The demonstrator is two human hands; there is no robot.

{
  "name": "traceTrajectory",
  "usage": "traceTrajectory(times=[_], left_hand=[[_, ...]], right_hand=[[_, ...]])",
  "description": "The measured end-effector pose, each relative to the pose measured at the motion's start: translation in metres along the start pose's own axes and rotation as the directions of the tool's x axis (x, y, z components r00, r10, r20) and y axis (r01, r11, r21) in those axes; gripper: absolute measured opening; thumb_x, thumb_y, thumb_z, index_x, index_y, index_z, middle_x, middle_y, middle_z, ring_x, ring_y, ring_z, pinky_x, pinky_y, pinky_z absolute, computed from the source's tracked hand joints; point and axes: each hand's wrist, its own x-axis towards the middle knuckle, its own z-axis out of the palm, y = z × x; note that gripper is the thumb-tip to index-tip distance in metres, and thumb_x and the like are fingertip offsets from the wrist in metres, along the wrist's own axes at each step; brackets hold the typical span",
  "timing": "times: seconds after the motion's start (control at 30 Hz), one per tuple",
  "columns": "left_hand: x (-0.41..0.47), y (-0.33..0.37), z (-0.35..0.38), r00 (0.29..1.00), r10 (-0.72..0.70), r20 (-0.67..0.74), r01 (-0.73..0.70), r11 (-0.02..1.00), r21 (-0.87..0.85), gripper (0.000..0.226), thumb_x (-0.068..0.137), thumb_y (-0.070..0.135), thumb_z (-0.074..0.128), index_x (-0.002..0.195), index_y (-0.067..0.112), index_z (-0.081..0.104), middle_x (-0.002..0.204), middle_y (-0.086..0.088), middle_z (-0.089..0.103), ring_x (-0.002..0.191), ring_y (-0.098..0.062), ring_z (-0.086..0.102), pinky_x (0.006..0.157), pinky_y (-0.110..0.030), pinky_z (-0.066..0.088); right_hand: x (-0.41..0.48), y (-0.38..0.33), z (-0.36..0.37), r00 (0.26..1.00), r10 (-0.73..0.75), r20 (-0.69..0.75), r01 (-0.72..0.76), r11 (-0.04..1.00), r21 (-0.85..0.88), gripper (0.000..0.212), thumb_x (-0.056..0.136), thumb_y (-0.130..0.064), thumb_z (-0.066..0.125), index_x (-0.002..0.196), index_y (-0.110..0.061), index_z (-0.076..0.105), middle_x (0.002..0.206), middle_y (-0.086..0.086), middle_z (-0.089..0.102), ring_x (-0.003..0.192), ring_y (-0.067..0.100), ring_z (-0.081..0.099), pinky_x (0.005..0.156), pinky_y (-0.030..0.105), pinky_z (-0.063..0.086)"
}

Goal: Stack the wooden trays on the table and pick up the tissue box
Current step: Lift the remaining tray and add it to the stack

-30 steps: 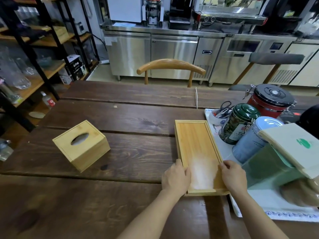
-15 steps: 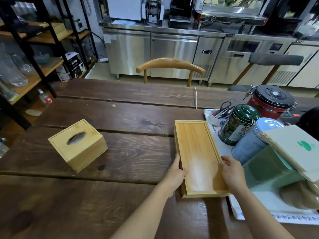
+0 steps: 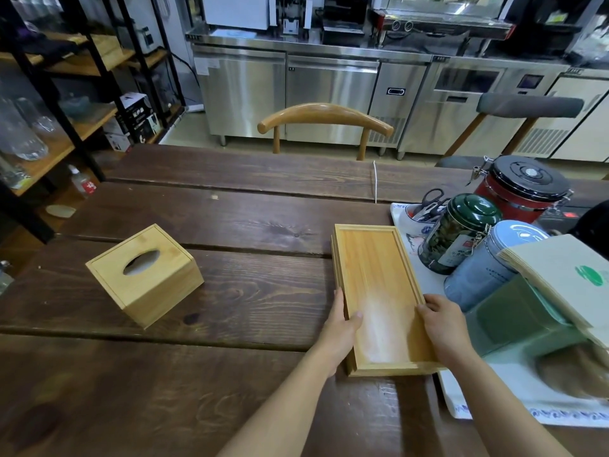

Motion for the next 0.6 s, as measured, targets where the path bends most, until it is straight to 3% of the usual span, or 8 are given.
traceTrajectory(times=[0.17, 0.47, 0.6], left_hand=[[0.002, -0.0023, 0.0062, 0.999, -0.024, -0.029, 0.023, 1.0, -0.02, 0.066, 0.099, 0.03, 0.039, 0.149, 0.039, -0.002, 0.156, 0.0, 0.027, 0.14, -0.024, 0.029, 0.116, -0.049, 0.024], [0.0039, -0.0046, 0.0094, 0.998, -0.039, -0.051, 0.035, 0.997, -0.062, 0.064, 0.099, 0.03, 0.038, 0.149, 0.043, -0.001, 0.156, 0.0, 0.027, 0.14, -0.025, 0.03, 0.116, -0.051, 0.025], [0.0007, -0.0039, 0.0038, 0.998, 0.005, -0.056, -0.007, 0.999, -0.038, 0.063, 0.095, 0.029, 0.049, 0.148, 0.038, 0.016, 0.149, 0.005, 0.038, 0.135, -0.02, 0.037, 0.114, -0.046, 0.031]], right_hand=[[0.0019, 0.0016, 0.001, 0.999, -0.025, 0.029, 0.026, 0.999, -0.023, 0.027, 0.092, -0.009, 0.049, 0.113, 0.001, 0.06, 0.111, 0.022, 0.065, 0.088, 0.026, 0.054, 0.086, 0.043, 0.046], [0.0034, 0.0053, 0.0031, 0.999, -0.015, 0.037, 0.016, 1.0, -0.013, 0.024, 0.093, -0.008, 0.047, 0.108, 0.002, 0.061, 0.105, 0.024, 0.065, 0.096, 0.037, 0.059, 0.088, 0.049, 0.046], [0.0045, 0.0077, 0.0019, 0.996, -0.01, 0.086, 0.013, 0.999, -0.04, 0.025, 0.093, -0.013, 0.047, 0.112, -0.003, 0.059, 0.103, 0.017, 0.064, 0.088, 0.029, 0.057, 0.082, 0.043, 0.046]])
